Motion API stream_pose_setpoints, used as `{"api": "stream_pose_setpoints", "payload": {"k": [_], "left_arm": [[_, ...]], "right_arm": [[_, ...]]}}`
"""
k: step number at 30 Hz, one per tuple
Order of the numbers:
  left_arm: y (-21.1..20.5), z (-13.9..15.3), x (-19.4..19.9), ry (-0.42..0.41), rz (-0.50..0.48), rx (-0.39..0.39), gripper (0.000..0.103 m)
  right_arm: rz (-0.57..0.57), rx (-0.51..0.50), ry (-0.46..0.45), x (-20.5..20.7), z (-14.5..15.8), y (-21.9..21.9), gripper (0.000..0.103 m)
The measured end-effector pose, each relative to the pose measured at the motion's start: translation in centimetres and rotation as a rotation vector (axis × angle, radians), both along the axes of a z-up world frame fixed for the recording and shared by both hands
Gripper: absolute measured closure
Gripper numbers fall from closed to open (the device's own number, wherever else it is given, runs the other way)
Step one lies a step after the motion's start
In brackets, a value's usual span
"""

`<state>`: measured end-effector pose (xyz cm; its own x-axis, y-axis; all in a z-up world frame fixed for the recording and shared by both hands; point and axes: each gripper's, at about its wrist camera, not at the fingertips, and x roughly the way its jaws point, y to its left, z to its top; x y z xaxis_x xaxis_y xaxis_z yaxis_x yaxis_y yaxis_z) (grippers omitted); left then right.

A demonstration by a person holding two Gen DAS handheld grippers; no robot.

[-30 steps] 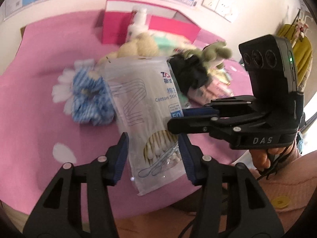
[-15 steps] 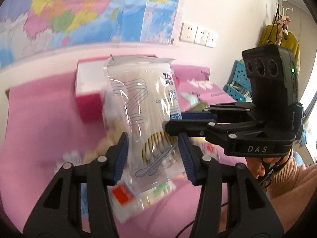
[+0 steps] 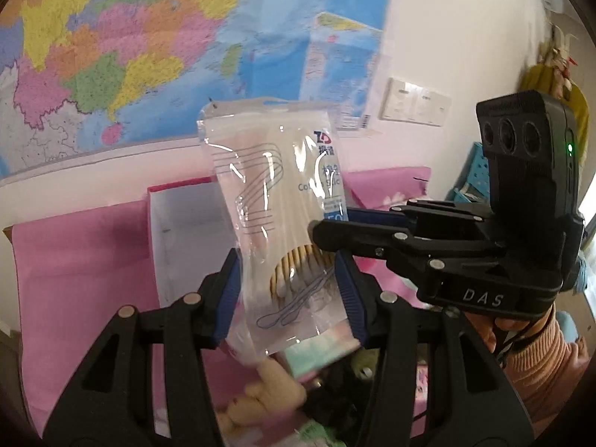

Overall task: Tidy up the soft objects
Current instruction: 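Carry the cotton-swab bag over the pink box and release it inside, then grasp the green plush turtle with the right tool and lift it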

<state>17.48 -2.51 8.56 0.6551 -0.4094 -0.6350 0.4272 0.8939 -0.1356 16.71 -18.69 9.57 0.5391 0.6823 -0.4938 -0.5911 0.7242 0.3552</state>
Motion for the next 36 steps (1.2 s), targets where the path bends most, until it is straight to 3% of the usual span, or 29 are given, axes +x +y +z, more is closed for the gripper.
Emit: {"api": "stream_pose_setpoints", "payload": {"k": [12,19,23,27,32,36], "left_arm": [[1.0,-4.3,7.7,0.147,0.091,0.027,0.052],[2.1,-4.9,8.6,0.160,0.164,0.028,0.052],[3.0,-3.4,6.9,0.090,0.188,0.016,0.052],[3.1,-1.2,3.2,0.002,0.132,-0.026,0.050],[1.1,-0.2,-1.8,-0.062,0.011,-0.028,0.043],[-0.9,-1.5,-4.8,-0.030,-0.091,-0.037,0.041]], "right_arm": [[-0.010,-0.034,0.156,9.7,-4.1,2.3,0.088],[-0.055,-0.106,0.278,12.3,-7.3,3.0,0.068],[-0.064,-0.107,0.281,11.4,-7.0,1.8,0.068],[-0.058,-0.071,0.226,8.8,-4.4,-0.6,0.063],[-0.056,-0.030,0.129,3.7,-0.9,-4.0,0.041],[-0.072,-0.058,0.089,0.0,-0.7,-5.8,0.029]]}}
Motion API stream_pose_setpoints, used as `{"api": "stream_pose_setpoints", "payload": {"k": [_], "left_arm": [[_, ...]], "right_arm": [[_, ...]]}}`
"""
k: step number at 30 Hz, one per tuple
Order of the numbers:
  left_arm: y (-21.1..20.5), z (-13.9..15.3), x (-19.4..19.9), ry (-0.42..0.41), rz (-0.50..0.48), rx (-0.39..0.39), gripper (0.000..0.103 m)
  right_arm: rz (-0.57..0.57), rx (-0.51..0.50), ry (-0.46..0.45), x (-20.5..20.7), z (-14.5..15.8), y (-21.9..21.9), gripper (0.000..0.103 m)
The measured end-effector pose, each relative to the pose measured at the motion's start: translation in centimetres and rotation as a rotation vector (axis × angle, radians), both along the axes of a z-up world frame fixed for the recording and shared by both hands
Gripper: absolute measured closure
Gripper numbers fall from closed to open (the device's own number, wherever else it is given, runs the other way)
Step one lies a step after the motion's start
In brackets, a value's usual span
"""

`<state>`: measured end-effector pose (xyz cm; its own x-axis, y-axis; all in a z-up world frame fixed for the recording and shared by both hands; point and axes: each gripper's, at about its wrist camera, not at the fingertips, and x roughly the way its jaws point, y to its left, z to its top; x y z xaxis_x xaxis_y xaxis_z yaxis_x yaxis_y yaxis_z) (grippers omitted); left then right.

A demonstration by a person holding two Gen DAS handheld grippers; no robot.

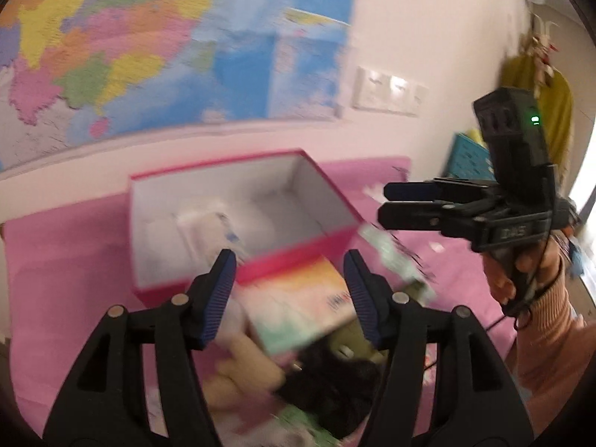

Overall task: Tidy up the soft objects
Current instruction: 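Grasp the green plush turtle with the right tool and lift it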

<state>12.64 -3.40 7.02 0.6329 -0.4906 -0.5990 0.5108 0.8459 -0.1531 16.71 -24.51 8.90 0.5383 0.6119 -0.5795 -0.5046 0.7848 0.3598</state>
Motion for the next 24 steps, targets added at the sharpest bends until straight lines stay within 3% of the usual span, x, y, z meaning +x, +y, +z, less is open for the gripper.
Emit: {"api": "stream_pose_setpoints", "payload": {"k": [3,7,11,16,18,19,24], "left_arm": [[-1.5,-1.8,-1.3,0.030,-0.037,0.032,0.041],[-3.1,-4.2,-2.5,0.091,-0.067,0.051,0.041],[-4.0,-6.4,-2.9,0.143,-0.061,0.077,0.041],[-4.4,-7.9,-3.4,0.187,-0.064,0.087,0.041],[-4.4,-8.3,-3.3,0.204,-0.062,0.085,0.041],[-4.4,-8.5,-3.3,0.209,-0.062,0.085,0.041],[-4.5,-9.1,-3.0,0.234,-0.068,0.085,0.041]], "right_arm": [[-0.033,-0.052,0.042,-2.1,-2.1,-1.7,0.028],[-0.059,-0.090,0.166,-3.9,-6.0,-3.5,0.028],[-0.060,-0.087,0.241,-4.8,-8.8,-3.7,0.028],[-0.075,-0.034,0.263,-5.2,-9.8,-4.2,0.028],[-0.062,-0.014,0.256,-5.3,-10.0,-4.3,0.039],[-0.047,0.010,0.247,-5.5,-10.1,-4.4,0.056],[-0.034,-0.003,0.190,-7.0,-9.9,-5.2,0.057]]}}
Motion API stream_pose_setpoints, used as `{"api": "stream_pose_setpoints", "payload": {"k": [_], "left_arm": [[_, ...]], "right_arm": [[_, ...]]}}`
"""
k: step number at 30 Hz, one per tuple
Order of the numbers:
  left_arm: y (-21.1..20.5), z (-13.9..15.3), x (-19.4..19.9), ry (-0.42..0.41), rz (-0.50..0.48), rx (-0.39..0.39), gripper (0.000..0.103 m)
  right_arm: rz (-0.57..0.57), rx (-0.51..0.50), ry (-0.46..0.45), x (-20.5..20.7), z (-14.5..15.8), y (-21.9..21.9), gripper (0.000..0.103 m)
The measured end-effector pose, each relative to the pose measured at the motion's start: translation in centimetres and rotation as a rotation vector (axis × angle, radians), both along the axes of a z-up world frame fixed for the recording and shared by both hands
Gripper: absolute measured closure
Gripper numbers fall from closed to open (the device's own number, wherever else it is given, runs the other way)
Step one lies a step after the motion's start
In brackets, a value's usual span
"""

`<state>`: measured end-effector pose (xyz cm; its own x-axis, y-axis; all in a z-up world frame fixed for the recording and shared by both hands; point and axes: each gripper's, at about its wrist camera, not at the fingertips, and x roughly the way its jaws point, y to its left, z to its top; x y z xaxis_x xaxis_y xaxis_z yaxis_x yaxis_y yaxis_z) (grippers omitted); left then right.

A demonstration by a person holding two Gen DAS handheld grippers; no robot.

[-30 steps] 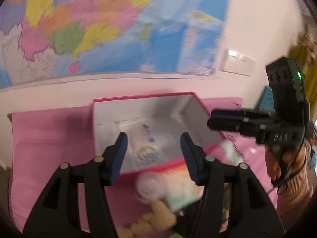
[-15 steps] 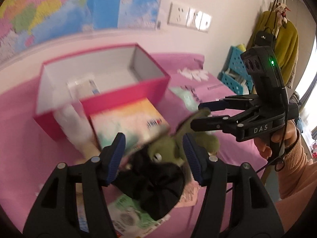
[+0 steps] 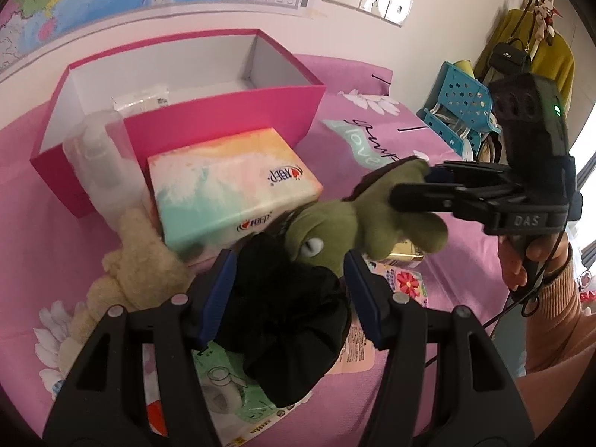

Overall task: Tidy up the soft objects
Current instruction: 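Grasp the green plush turtle with the right tool and lift it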

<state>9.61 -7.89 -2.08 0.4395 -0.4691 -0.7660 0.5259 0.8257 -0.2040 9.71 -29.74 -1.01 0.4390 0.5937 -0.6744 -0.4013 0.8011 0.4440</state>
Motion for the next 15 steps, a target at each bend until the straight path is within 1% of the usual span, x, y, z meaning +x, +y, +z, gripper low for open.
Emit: {"api": "stream_pose_setpoints", "payload": {"k": [3,5,7,8,10,11,15], "left_arm": [[-0.3,-0.2,0.1,0.008,-0.016,-0.003,0.041],[-0.7,-0.4,0.0,0.015,-0.033,-0.004,0.041],[-1.4,-0.5,-0.1,0.018,-0.057,0.000,0.041],[-1.7,-0.6,-0.2,0.021,-0.069,0.001,0.041],[-2.4,-0.9,-0.1,0.034,-0.093,-0.001,0.041],[-2.8,-1.1,0.1,0.043,-0.102,-0.002,0.041],[-4.2,-1.7,0.8,0.078,-0.139,-0.008,0.041]], "right_arm": [[-0.002,-0.003,-0.040,-0.9,0.0,-0.9,0.057],[-0.024,0.034,-0.045,-1.1,-0.5,-2.1,0.057],[-0.045,0.114,-0.042,-1.3,-1.3,-3.6,0.057],[-0.049,0.135,-0.047,-1.4,-1.5,-4.0,0.057],[-0.042,0.165,-0.059,-1.8,-1.9,-4.5,0.056],[-0.048,0.172,-0.063,-2.0,-2.0,-4.6,0.053],[-0.062,0.203,-0.038,-2.0,-2.5,-5.2,0.052]]}}
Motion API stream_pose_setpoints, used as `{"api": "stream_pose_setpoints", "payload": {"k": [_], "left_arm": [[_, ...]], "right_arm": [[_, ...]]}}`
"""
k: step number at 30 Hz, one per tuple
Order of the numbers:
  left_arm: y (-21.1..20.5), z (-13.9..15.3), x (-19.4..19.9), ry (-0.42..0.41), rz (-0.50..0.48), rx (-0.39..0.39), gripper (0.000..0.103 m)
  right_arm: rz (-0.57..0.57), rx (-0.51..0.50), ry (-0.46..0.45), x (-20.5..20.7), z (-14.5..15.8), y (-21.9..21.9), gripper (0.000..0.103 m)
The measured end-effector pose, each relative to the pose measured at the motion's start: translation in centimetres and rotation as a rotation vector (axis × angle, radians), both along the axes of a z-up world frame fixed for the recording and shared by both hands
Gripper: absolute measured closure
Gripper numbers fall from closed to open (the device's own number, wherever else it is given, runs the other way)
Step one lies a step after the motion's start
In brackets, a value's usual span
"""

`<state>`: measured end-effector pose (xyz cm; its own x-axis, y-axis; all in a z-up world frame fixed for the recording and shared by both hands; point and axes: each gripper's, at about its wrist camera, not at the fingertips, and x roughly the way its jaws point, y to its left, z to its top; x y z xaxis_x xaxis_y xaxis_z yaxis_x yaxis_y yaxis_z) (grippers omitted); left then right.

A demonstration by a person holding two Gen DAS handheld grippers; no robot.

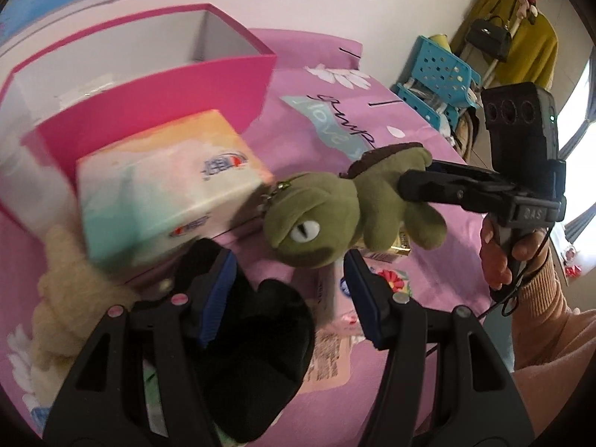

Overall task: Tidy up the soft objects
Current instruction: 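Grasp the green plush turtle with the right tool and lift it, then carry the green turtle over the pink box and drop it inside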

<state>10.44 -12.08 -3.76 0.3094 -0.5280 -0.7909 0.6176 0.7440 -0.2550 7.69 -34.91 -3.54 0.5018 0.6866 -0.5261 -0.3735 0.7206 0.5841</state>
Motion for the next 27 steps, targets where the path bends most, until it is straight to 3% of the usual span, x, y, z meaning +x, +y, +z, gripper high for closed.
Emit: {"api": "stream_pose_setpoints", "payload": {"k": [8,13,19,27], "left_arm": [[-1.9,-1.2,1.6,0.095,-0.033,-0.024,0.041],[-2.2,-0.9,1.3,0.105,-0.053,-0.062,0.045],[-1.5,1.7,0.3,0.028,-0.044,-0.077,0.046],[0.5,6.6,0.5,-0.114,0.055,-0.076,0.046]], "right_arm": [[-0.033,-0.033,-0.005,-0.9,0.3,0.0,0.052],[-0.061,-0.084,-0.023,-1.3,1.0,0.4,0.055],[-0.053,-0.058,-0.080,-1.5,2.7,0.5,0.056],[-0.011,0.015,-0.176,0.0,6.3,1.1,0.056]]}}
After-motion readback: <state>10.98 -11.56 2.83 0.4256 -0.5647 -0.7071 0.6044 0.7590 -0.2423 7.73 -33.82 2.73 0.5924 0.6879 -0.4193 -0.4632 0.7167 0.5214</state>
